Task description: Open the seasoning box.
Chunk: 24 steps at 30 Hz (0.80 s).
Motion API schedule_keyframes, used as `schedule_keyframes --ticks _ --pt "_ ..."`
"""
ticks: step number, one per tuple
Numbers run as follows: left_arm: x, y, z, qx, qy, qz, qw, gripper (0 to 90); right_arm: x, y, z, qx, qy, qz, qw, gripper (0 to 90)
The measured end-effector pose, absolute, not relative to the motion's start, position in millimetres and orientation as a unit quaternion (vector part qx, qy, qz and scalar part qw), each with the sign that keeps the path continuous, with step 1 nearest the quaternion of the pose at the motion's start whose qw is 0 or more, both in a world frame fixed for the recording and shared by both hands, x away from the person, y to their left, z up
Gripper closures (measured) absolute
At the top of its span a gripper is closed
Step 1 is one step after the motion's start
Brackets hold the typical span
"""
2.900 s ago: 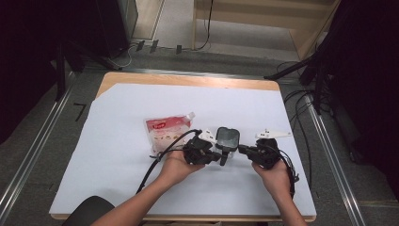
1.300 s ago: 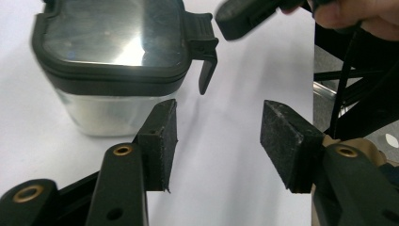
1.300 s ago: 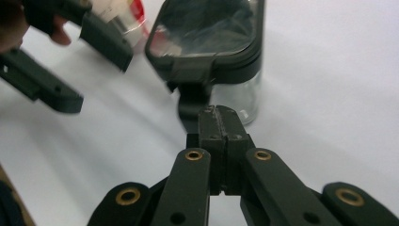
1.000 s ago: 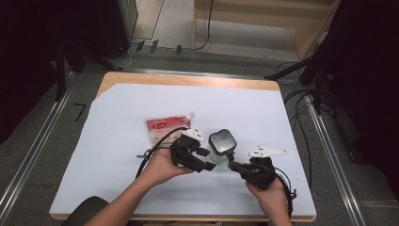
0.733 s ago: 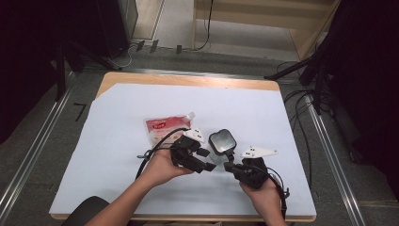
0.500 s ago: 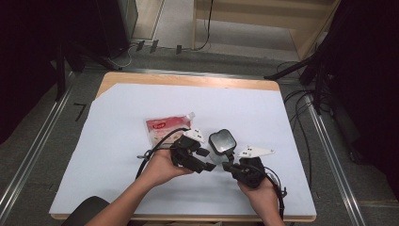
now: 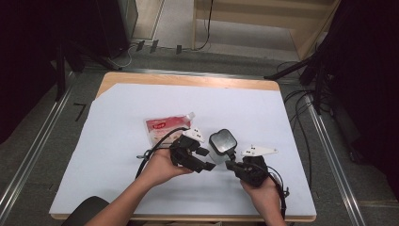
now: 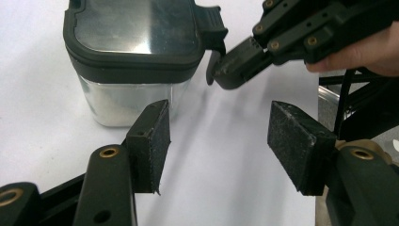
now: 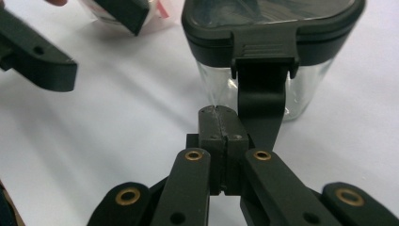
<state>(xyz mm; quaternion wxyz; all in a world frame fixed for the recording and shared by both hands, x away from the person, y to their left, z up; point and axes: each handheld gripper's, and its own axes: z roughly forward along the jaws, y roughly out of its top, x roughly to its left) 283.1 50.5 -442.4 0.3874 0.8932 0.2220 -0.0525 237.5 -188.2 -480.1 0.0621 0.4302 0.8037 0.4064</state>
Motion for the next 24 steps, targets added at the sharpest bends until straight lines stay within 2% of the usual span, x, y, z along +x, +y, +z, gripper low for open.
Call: schedule_keyframes --ticks 24 --pt "284 51 -444 0.894 0.224 -0.041 0.385 39.4 255 -222 -481 0.480 0.774 0.405 0.074 90.0"
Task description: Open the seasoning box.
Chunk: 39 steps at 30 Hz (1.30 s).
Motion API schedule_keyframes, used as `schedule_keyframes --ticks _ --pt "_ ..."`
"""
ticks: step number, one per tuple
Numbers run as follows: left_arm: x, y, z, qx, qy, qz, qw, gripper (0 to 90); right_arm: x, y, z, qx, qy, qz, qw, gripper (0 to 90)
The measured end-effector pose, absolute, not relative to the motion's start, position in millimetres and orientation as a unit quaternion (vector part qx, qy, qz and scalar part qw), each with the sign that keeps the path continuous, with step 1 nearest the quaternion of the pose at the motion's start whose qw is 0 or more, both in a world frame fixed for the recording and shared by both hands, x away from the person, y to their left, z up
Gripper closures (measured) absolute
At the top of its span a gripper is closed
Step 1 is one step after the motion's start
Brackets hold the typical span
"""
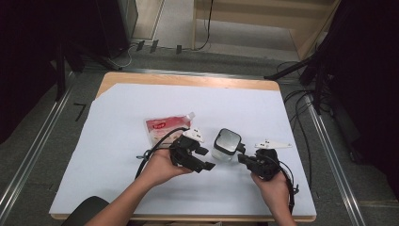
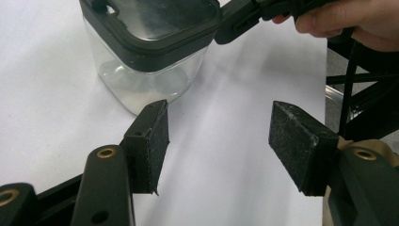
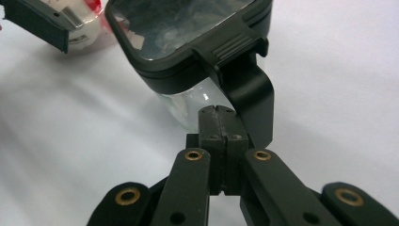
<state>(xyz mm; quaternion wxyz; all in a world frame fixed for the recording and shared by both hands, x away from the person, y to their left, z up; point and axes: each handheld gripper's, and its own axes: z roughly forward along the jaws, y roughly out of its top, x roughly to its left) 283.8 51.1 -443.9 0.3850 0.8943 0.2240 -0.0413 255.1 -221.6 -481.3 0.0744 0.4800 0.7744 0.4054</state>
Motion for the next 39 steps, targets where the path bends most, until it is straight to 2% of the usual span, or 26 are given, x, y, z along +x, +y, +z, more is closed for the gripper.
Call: schedule_keyframes --ticks 12,14,19,31,33,39 --pt "284 46 -447 0.891 0.227 -0.035 0.391 36.9 271 -234 -485 0.496 0.767 0.398 0.081 90.0" --pt "284 44 -448 0.890 0.227 -0.036 0.395 32.8 276 -238 -485 0.499 0.764 0.400 0.083 90.0" --pt "287 39 -450 0.885 0.231 -0.043 0.401 29.5 283 -240 -488 0.501 0.764 0.401 0.071 90.0" --pt "296 17 -454 0.891 0.240 -0.003 0.385 24.1 305 -257 -491 0.499 0.765 0.399 0.077 90.0" --pt "299 15 -455 0.890 0.247 0.001 0.384 23.4 303 -256 -488 0.497 0.766 0.402 0.068 90.0" --pt "307 10 -455 0.883 0.260 -0.003 0.390 22.0 296 -264 -466 0.488 0.765 0.410 0.089 90.0"
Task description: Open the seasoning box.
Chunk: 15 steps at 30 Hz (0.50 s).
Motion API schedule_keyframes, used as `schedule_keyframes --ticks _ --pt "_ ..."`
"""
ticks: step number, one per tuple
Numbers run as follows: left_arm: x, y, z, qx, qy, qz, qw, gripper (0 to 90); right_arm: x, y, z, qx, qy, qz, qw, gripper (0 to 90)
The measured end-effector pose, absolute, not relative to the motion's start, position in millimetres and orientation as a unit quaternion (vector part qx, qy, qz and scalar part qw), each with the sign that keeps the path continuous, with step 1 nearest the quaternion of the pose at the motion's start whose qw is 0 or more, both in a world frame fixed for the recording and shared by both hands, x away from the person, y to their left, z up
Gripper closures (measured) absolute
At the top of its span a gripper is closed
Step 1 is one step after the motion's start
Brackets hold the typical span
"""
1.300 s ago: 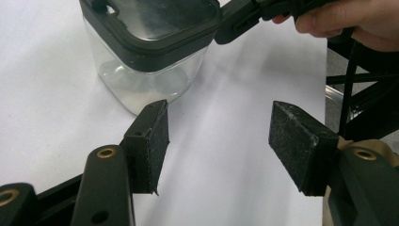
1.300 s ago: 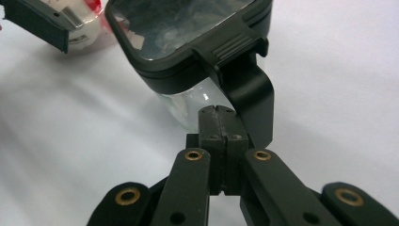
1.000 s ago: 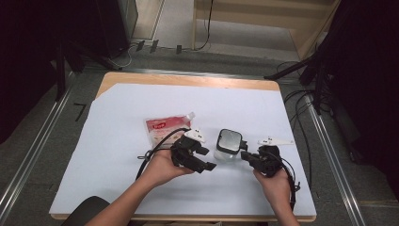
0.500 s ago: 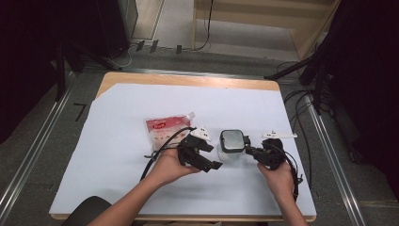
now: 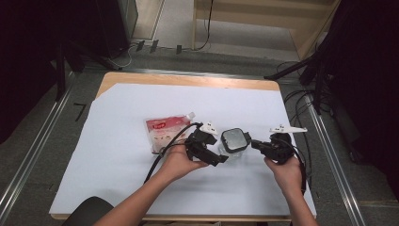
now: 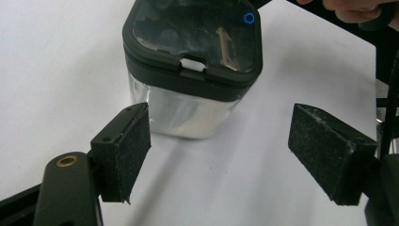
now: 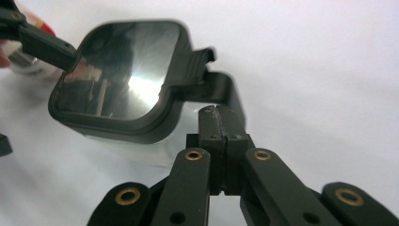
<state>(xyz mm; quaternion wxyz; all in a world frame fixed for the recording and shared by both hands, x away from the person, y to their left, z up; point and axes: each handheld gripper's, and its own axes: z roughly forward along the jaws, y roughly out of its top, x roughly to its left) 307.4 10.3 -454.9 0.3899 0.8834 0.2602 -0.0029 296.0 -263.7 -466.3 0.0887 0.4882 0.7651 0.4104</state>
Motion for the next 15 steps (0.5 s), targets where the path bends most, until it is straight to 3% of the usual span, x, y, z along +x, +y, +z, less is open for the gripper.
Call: schedule_keyframes --ticks 15 --pt "328 -18 -459 0.893 0.257 0.020 0.368 16.6 324 -267 -472 0.490 0.761 0.417 0.084 90.0"
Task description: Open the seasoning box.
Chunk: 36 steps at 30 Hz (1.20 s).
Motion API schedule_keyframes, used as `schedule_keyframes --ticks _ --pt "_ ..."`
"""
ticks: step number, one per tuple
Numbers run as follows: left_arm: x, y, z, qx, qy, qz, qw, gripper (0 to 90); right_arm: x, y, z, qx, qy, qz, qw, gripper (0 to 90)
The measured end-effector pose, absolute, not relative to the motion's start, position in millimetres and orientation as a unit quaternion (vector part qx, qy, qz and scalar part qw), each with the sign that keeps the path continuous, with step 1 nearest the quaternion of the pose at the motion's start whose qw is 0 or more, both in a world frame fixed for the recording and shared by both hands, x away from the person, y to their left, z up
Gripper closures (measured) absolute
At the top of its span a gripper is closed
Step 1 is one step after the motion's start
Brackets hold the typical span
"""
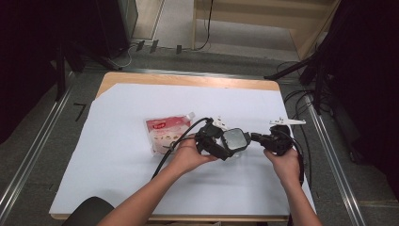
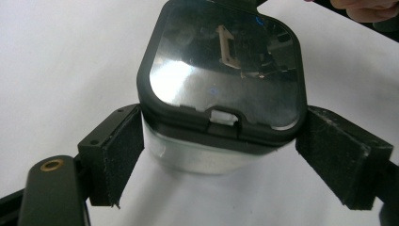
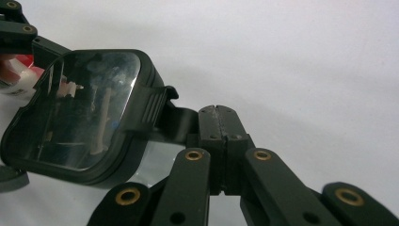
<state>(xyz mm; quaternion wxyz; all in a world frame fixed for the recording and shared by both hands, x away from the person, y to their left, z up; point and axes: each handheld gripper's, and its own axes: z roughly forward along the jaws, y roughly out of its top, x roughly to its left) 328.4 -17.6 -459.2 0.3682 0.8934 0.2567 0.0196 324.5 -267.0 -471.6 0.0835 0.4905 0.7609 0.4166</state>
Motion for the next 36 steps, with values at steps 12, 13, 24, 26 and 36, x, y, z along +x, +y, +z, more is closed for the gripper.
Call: schedule_keyframes --ticks 12,13,24,26,36 --pt "330 -28 -462 0.900 0.234 0.044 0.366 15.7 331 -267 -481 0.495 0.763 0.409 0.073 90.0" --pt "329 -28 -461 0.901 0.229 0.050 0.364 16.2 331 -266 -481 0.494 0.764 0.409 0.074 90.0" --pt "328 -29 -456 0.907 0.222 0.053 0.355 16.9 330 -265 -481 0.493 0.767 0.405 0.074 90.0" --pt "328 -30 -455 0.906 0.223 0.053 0.355 17.0 329 -265 -480 0.493 0.767 0.404 0.074 90.0" --pt "326 -29 -453 0.905 0.222 0.057 0.357 17.1 328 -264 -480 0.488 0.772 0.401 0.073 90.0"
